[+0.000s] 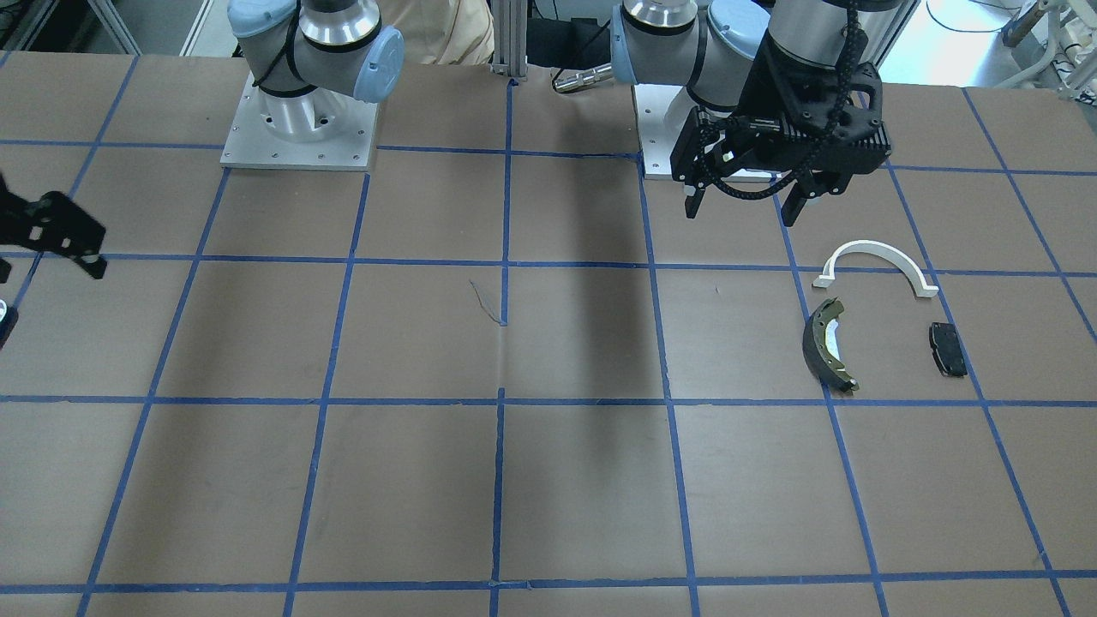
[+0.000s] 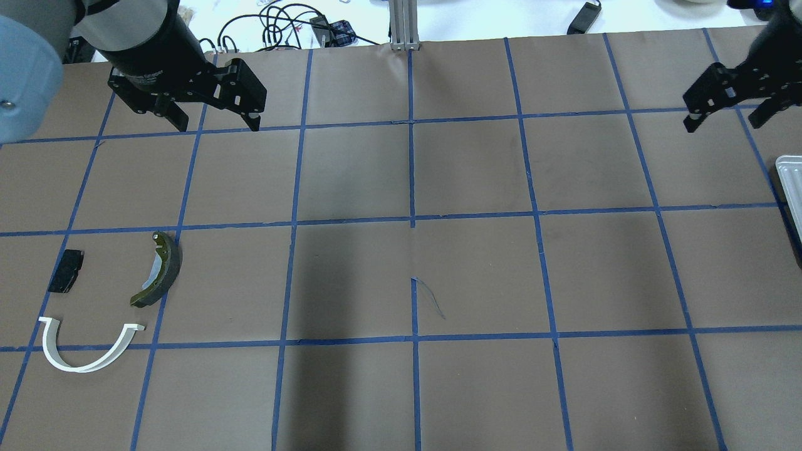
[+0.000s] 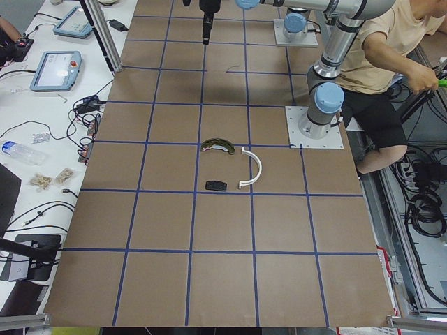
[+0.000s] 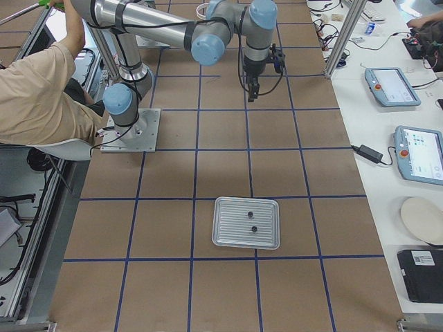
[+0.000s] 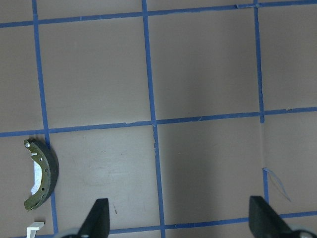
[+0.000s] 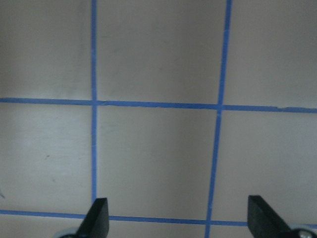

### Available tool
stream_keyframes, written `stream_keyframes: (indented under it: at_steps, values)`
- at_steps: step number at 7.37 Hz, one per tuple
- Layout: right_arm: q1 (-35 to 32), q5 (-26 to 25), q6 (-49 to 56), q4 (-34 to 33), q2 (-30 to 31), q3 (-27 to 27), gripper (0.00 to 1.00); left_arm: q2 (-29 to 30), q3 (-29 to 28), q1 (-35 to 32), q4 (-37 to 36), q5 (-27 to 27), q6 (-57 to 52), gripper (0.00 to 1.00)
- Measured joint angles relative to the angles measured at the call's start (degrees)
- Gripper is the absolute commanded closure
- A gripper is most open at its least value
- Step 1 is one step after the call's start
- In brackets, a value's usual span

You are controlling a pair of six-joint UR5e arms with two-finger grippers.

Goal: Place bearing gear from tray to pile

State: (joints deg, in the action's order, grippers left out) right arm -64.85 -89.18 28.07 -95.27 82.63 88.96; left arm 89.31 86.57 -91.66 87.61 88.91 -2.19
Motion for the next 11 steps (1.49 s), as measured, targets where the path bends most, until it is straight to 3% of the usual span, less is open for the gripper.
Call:
stream_keyframes:
  at_steps: [3, 5, 9, 11]
  values:
    - [14.21, -1.72, 17.23, -11.16, -11.43, -0.54, 0.00, 0.02, 0.00, 0.00, -0.01, -0.07, -0.07, 0.00]
    - [19.95, -1.79, 26.28, -19.30, -18.62, -0.56, 0.00, -0.01, 0.00, 0.00, 0.02, -0.05, -0.02, 0.00]
    - [23.06, -1.86, 31.54, -28.44, -26.28, -0.80, 0.05, -0.04, 0.00, 0.00, 0.02, -0.05, 0.00, 0.00]
    - [23.16, -1.76, 31.66, -29.68, -28.10, -1.16, 0.18, -0.02, 0.00, -0.01, 0.02, -0.05, 0.00, 0.00]
